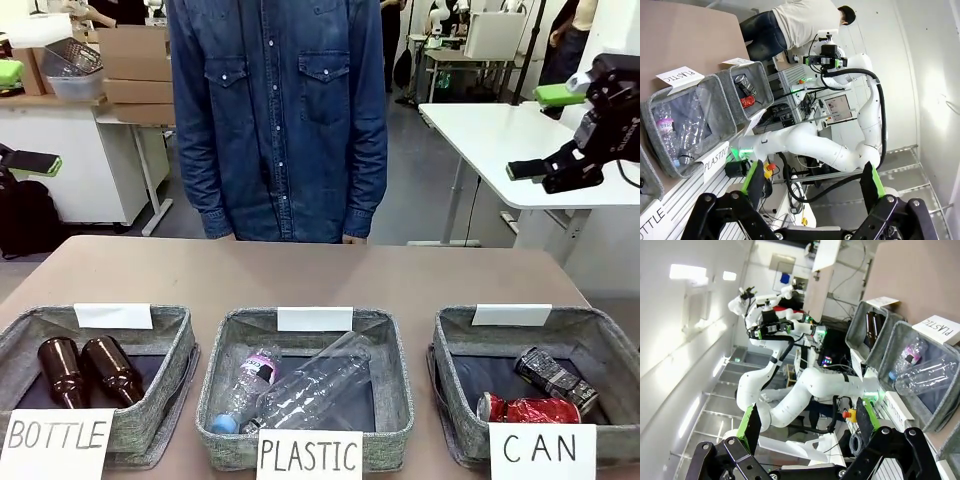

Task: Sort the can waste into the basket.
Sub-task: Pick up the can waste from the table and place it in the right Fabric basket.

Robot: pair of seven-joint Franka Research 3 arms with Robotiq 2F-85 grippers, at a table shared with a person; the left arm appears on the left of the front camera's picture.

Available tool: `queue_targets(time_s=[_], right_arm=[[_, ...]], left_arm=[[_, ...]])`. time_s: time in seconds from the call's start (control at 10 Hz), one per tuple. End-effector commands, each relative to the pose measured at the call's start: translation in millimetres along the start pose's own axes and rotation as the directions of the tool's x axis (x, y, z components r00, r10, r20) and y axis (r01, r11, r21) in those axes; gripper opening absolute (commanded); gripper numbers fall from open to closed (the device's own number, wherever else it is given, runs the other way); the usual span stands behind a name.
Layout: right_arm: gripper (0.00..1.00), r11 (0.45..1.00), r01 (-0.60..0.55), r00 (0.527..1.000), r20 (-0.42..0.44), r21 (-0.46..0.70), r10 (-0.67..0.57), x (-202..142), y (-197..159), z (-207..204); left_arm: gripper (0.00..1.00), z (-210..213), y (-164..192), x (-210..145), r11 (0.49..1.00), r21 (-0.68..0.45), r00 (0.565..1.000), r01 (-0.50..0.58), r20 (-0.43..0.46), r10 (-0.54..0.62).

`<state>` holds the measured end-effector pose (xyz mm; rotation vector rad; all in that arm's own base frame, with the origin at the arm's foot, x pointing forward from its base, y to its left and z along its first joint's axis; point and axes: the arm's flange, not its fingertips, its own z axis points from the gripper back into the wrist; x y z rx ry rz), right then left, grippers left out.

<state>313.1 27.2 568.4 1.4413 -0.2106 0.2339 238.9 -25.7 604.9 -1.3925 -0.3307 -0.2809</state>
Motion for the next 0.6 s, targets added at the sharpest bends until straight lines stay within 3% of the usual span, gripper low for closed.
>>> queue_targets(time_s=[0.0,0.5], right_arm=[[1.00,1.000,-0.019,1.000,-0.014,-0.008,0.019,-2.1,-2.2,0.8],[1.00,1.000,-0.019,1.000,-0.014,-0.008,0.019,-2.1,-2.2,0.8]], left_arm=[[1.00,-2.6,-3.7,2.9,1.000,-0.014,1.000,-0.003,-0.001,0.003],[1.00,-2.6,-3.7,2.9,1.000,-0.014,1.000,-0.003,-0.001,0.003]])
